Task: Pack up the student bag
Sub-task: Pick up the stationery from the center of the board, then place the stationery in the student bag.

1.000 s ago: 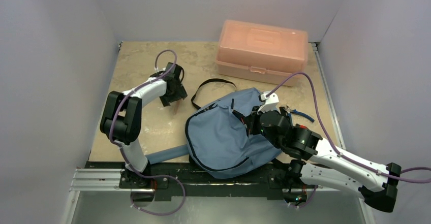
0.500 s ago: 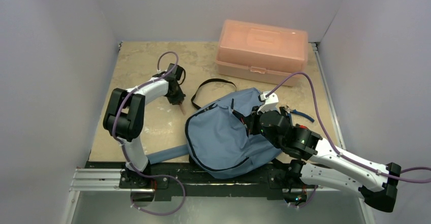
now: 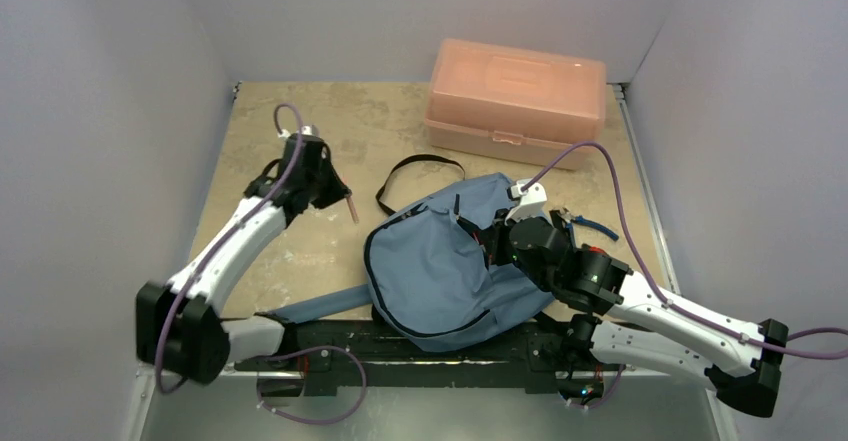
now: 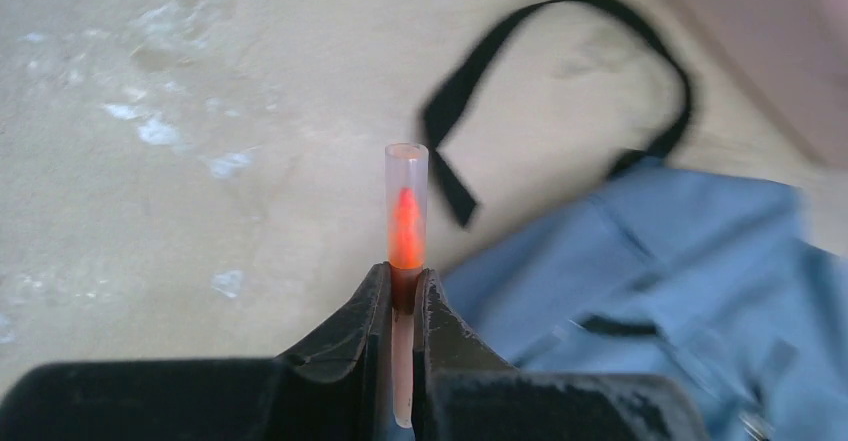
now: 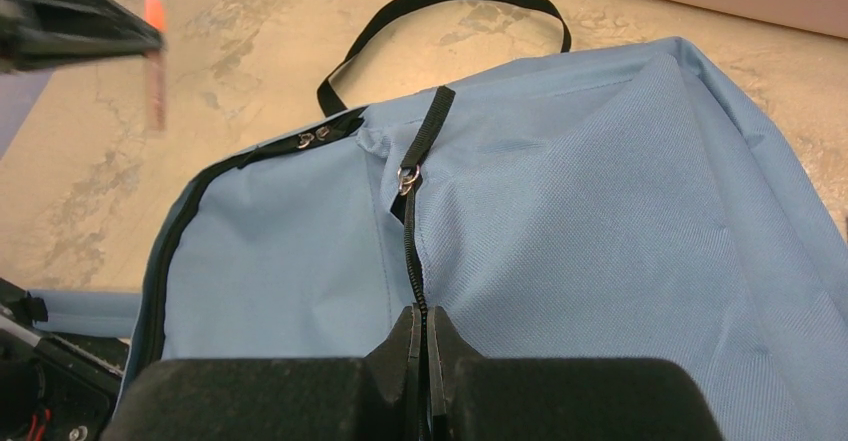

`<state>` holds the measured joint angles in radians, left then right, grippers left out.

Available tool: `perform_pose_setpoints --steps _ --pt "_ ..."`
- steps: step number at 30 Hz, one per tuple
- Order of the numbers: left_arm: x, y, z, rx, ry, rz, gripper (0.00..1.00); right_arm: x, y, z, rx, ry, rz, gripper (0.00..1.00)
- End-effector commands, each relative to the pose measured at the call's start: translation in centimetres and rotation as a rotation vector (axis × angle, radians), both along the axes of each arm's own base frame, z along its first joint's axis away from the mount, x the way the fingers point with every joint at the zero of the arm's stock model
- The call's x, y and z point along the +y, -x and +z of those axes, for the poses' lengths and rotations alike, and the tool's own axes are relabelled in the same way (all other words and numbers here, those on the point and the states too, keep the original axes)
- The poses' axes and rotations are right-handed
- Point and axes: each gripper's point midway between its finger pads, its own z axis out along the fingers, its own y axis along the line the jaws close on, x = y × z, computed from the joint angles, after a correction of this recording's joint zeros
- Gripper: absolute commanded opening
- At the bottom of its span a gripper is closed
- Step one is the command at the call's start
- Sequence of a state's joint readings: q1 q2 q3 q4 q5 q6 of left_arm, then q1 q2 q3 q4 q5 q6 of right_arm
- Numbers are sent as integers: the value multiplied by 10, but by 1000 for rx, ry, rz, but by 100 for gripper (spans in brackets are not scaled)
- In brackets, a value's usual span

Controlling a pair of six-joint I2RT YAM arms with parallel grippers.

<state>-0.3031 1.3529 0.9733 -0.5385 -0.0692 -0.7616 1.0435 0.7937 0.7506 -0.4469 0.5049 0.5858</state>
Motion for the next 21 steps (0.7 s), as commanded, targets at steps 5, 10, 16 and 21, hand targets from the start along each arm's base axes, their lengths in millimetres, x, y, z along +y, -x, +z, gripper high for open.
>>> perform_pose_setpoints --steps 5,10,16,21 --pt "-96 51 132 -262 668 -291 0 10 -4 37 -66 -149 -12 0" --pt "-160 79 142 -206 924 -212 0 11 -6 39 -69 -159 -18 0" --pt "-233 107 131 -164 991 -310 0 12 -7 48 -91 -167 -11 0" --pt "-291 122 124 -18 1106 -428 0 10 -8 52 -104 -168 -18 0"
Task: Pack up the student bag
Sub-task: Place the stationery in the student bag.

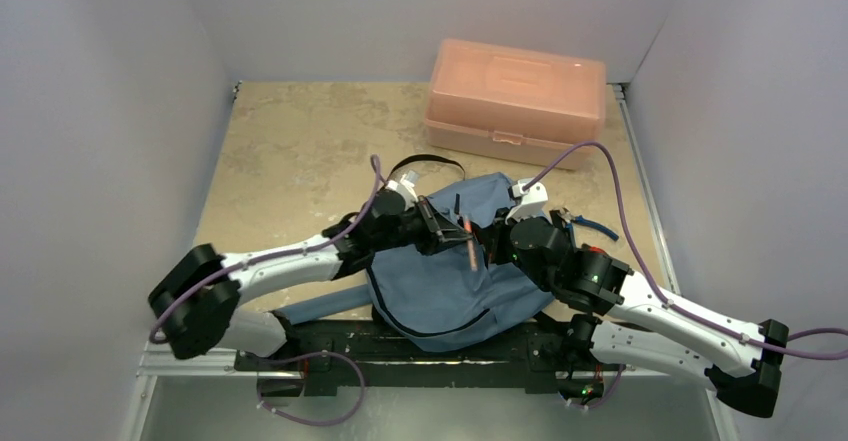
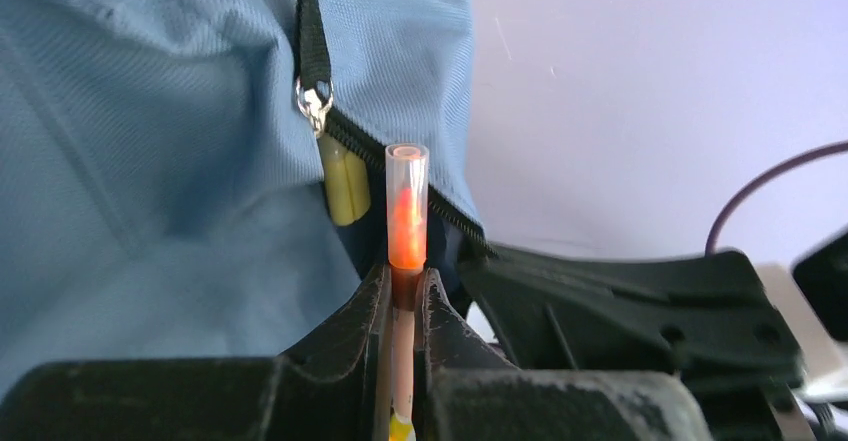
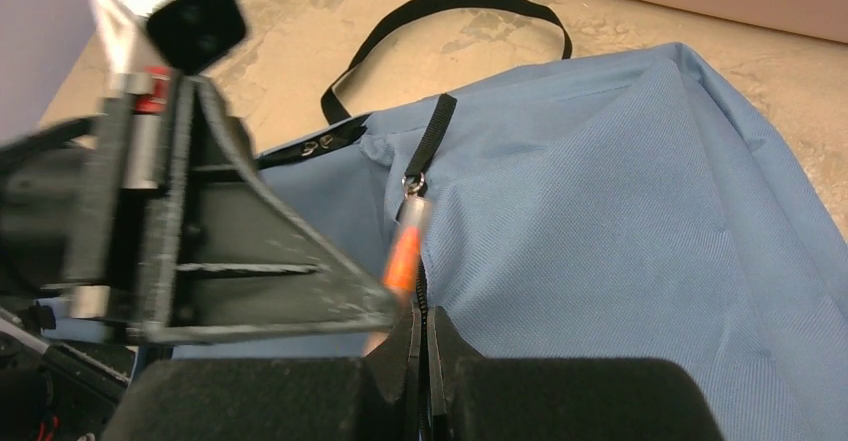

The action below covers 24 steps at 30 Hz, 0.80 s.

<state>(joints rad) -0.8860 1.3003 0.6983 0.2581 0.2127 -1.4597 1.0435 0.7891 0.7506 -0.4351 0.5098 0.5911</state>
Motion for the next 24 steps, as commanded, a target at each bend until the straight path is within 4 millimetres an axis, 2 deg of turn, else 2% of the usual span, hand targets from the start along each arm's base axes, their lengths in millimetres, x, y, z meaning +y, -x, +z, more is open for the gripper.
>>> perform_pose_setpoints --steps 1,4,6,9,13,16,20,24 --pt "-53 2 44 20 218 -103 0 9 -7 48 -95 -152 -11 0" --pt "-69 8 33 103 242 -130 0 9 -6 47 -92 -153 -9 0" --pt "-72 10 29 134 239 -128 0 8 -5 46 -91 -153 -8 0" --pt "-66 11 26 117 222 -103 0 6 -4 44 -89 -150 -11 0" --pt "-47 16 23 72 150 -79 0 5 -4 44 -88 -148 -11 0" --pt "-47 32 20 92 146 -143 0 5 -4 44 -91 -146 -10 0" --pt "-58 63 7 158 137 -231 0 6 -5 44 -96 -135 -5 0" --pt "-60 66 0 176 149 -238 0 4 -5 46 -97 -130 -14 0"
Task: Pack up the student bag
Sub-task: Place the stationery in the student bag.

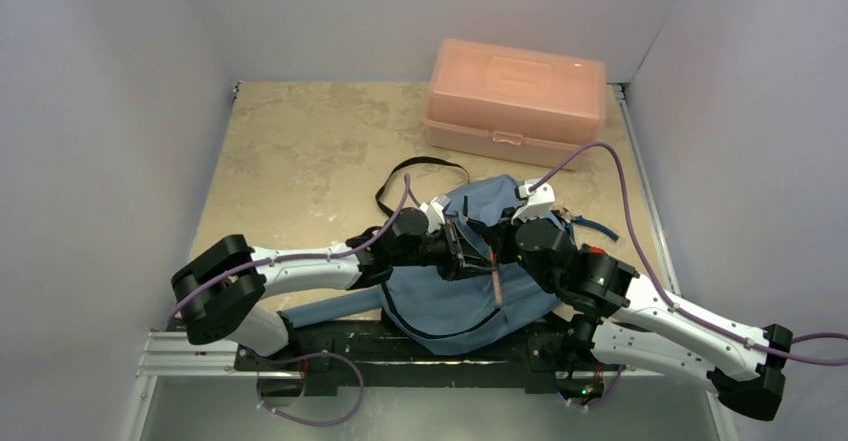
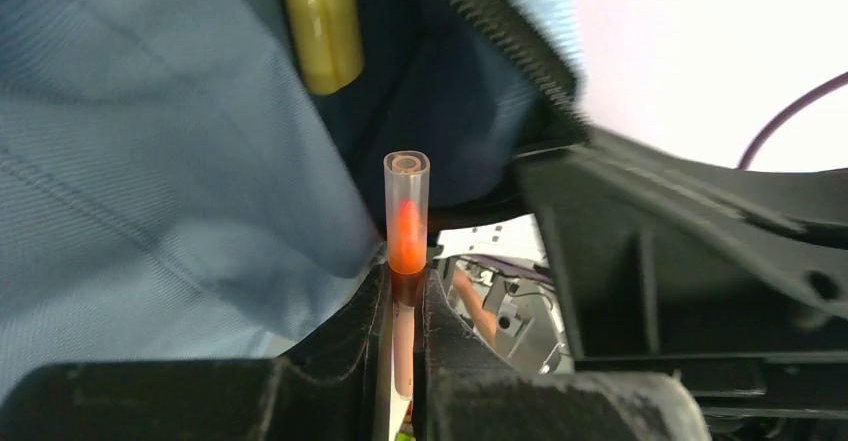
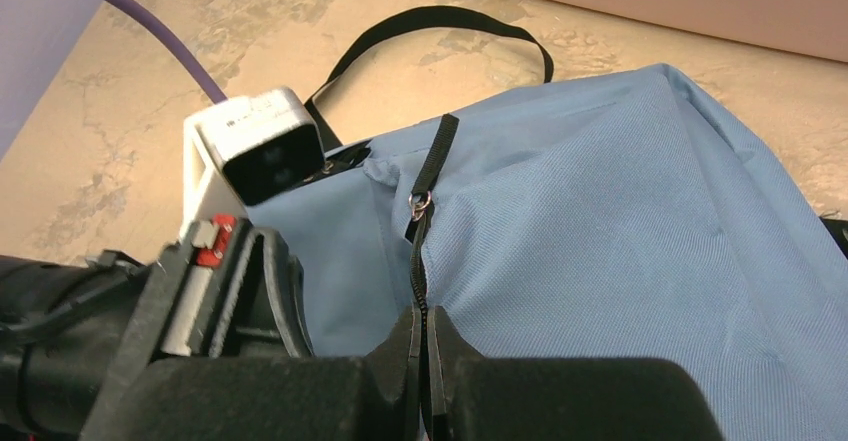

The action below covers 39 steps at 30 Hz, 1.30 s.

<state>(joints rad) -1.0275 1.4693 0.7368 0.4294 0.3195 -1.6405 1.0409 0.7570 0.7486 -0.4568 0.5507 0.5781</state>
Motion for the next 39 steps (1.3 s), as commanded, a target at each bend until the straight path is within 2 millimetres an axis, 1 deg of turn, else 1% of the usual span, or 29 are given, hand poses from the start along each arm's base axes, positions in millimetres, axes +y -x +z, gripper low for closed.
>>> perform_pose_setpoints --steps 1,3,4,7,10,12,14,17,19,22,24,26,27,28,30,31,34,35,36,37,39 --pt "-4 11 3 6 37 -46 0 15 -3 42 -72 -144 19 0" --pt "-5 8 3 -10 20 -46 0 14 -3 41 -68 -145 14 0" --pt "-4 3 0 -17 2 -36 0 13 -3 41 -69 -143 7 0" --pt "4 -26 -5 -44 -15 62 0 14 -3 40 -65 -148 13 0" --pt "7 -54 1 -97 31 165 0 19 -1 41 -57 -163 29 0" --pt "3 -72 5 -143 30 206 0 22 0 44 -54 -176 41 0" --pt "-4 -86 9 -201 15 224 0 25 1 47 -54 -194 54 0" --pt "-10 -100 7 -246 -8 259 0 31 4 49 -44 -208 81 0" --pt "-9 -106 2 -254 -23 283 0 33 6 48 -38 -209 96 0" --pt "-5 -111 -5 -286 -50 321 0 32 9 42 -22 -200 101 0" --pt "-4 -109 -10 -297 -92 337 0 32 10 37 -14 -197 108 0" --pt "-8 -102 -13 -282 -101 320 0 32 11 32 -5 -191 110 0" --pt "-11 -99 -14 -270 -95 307 3 32 11 30 -2 -185 109 0" --pt "-12 -94 -13 -262 -83 282 14 32 10 29 0 -178 103 0" --pt "-9 -83 -14 -248 -94 240 30 31 9 24 5 -158 93 0" --pt "-3 -77 -19 -238 -147 217 37 31 8 21 13 -148 92 0" --pt "19 -65 -20 -295 -303 154 66 29 7 17 16 -132 79 2" --pt "26 -61 -18 -298 -332 147 71 28 7 15 16 -131 76 2" --pt "32 -57 -11 -312 -332 143 74 28 7 14 20 -132 75 1" --pt "40 -53 -10 -310 -345 139 79 28 8 12 23 -134 76 2" --pt "56 -46 -12 -319 -392 121 81 27 9 8 34 -129 75 2"
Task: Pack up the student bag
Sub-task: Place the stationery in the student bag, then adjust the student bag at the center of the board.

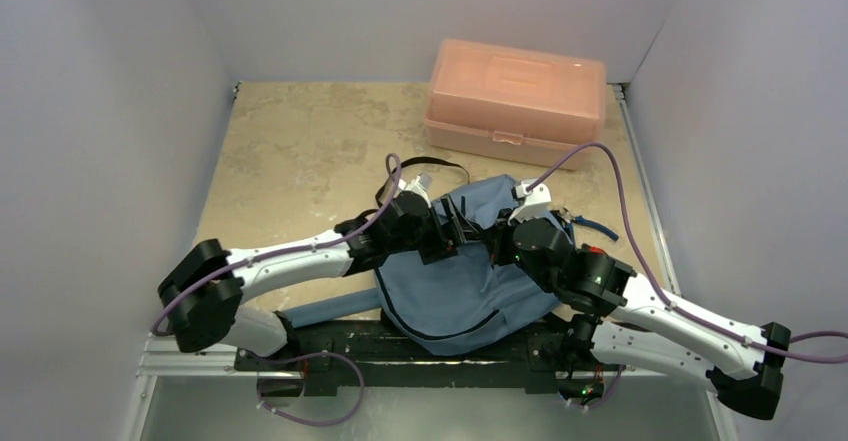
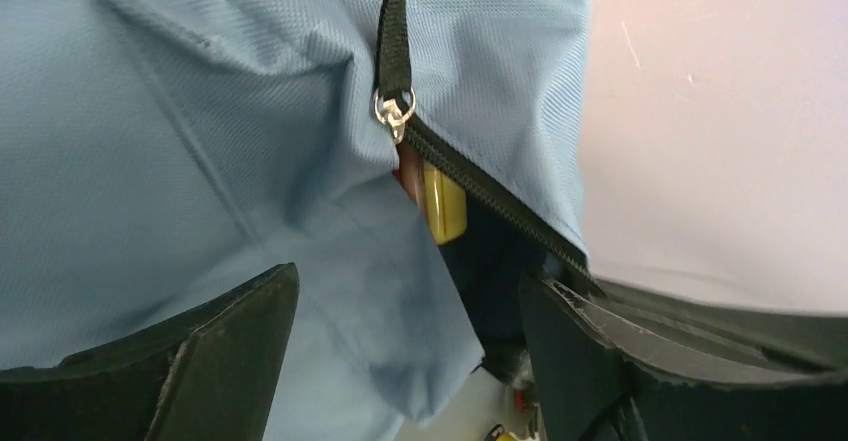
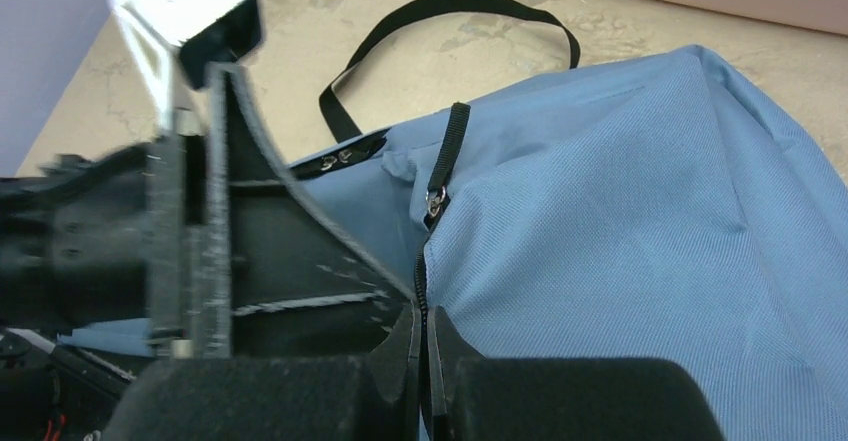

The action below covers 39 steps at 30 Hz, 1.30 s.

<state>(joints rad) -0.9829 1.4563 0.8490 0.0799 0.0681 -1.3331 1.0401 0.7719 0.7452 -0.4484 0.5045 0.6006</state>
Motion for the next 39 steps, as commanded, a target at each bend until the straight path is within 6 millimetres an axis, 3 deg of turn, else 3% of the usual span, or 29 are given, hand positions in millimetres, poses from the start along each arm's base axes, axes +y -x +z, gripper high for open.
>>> perform_pose_setpoints --steps 1,4,7,10,13,16,17,20,23,32,39 --pt "33 11 26 -84 -89 -43 80 18 6 10 11 -103 43 1" --pt "59 13 27 -120 -144 -38 77 18 11 -3 47 -85 64 2" --pt "85 3 20 -75 -174 -11 71 33 25 -21 96 -80 171 16" --pt "89 -9 23 -88 -161 -23 61 54 45 -40 173 -88 310 29" --pt "80 -17 31 -126 -179 -83 54 64 52 -37 191 -119 370 31" --pt "66 -22 33 -129 -167 -143 44 64 38 -12 147 -132 319 31" --pt "63 -24 33 -129 -161 -154 40 62 30 -4 122 -124 292 54" --pt "59 -31 33 -135 -159 -160 38 55 -1 16 107 -148 214 56" --pt "56 -31 31 -122 -152 -168 41 46 -33 22 135 -187 167 56" --pt "62 -32 21 -28 -56 -100 49 30 -93 -6 222 -136 14 56" --pt "55 -28 22 -21 -5 -134 51 33 -109 -19 240 -105 -18 56"
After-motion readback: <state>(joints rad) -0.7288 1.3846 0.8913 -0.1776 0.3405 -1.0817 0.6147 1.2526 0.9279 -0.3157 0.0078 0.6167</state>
